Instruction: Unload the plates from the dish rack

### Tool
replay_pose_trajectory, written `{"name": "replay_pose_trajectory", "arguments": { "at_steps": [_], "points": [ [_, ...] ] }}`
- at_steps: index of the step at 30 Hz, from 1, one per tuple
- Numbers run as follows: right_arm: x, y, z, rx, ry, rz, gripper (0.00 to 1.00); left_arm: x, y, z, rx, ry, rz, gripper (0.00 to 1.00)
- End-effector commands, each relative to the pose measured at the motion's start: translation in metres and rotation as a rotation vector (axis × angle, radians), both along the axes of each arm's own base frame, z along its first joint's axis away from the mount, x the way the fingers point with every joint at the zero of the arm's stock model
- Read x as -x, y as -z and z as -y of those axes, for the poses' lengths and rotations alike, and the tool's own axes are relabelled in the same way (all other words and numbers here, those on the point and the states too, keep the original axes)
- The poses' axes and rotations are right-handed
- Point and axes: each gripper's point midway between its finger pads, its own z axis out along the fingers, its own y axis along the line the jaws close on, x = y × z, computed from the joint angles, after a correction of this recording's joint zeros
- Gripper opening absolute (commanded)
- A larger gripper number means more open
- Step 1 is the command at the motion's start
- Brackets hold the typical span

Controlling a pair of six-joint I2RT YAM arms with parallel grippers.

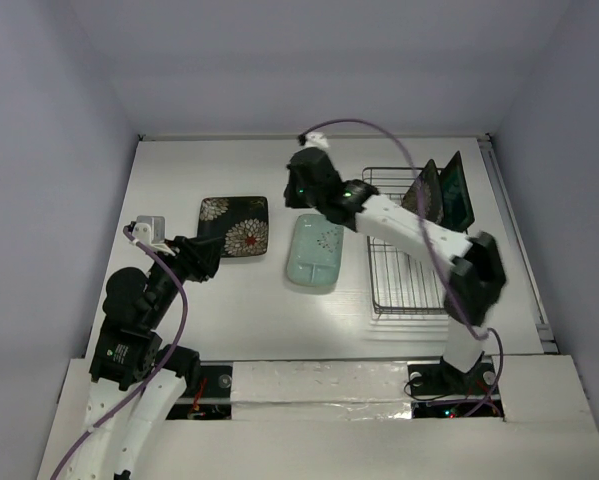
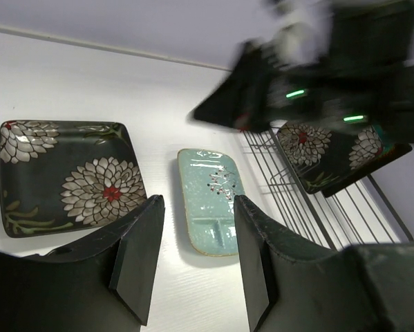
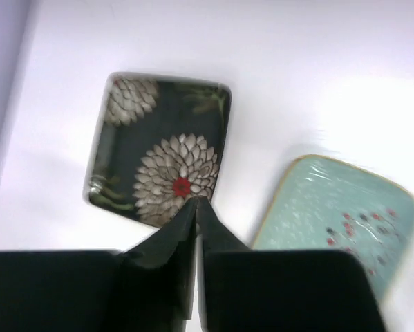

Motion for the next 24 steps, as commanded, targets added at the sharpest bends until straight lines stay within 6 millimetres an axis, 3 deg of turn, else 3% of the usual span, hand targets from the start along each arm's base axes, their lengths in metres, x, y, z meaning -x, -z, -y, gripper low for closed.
{"name": "replay_pose_trajectory", "arguments": {
  "at_steps": [1,2,3,4,8,11,13,15,17,20,24],
  "points": [
    [0.0,-0.098,0.082,0.042,0.148,0.244,0.0,-0.001,-0.01,-0.001,0.015,-0.007,0.035,0.42],
    [0.004,-0.099,0.107,0.087,0.179,0.239,0.0,-0.001,-0.01,0.0,0.015,-0.005,0.036,0.42],
    [0.012,-0.123,0.138,0.107,0.217,0.282,0.0,0.0,-0.011,0.0,0.018,-0.004,0.039,0.42],
    [0.009,-0.114,0.171,0.162,0.267,0.261,0.0,0.0,-0.011,0.0,0.016,-0.002,0.039,0.42],
    [0.028,-0.109,0.261,0.291,0.362,0.204,0.0,0.0,-0.011,0.001,0.017,0.004,0.042,0.42],
    [0.04,-0.101,0.307,0.383,0.419,0.16,0.02,-0.001,-0.011,0.001,0.016,0.001,0.039,0.42],
    [0.041,-0.097,0.33,0.422,0.466,0.135,0.1,-0.001,-0.01,0.001,0.014,0.001,0.037,0.42],
    [0.038,-0.087,0.355,0.459,0.51,0.092,0.32,-0.002,-0.009,0.001,0.014,0.002,0.032,0.42],
    [0.031,-0.077,0.366,0.491,0.532,0.056,0.52,-0.002,-0.009,0.001,0.013,0.002,0.034,0.42],
    [0.017,-0.067,0.377,0.503,0.557,0.019,0.62,-0.002,-0.008,0.002,0.012,0.004,0.028,0.42],
    [-0.006,-0.033,0.381,0.562,0.553,-0.074,0.61,-0.003,-0.008,0.002,0.011,0.004,0.025,0.42]
  ]
}}
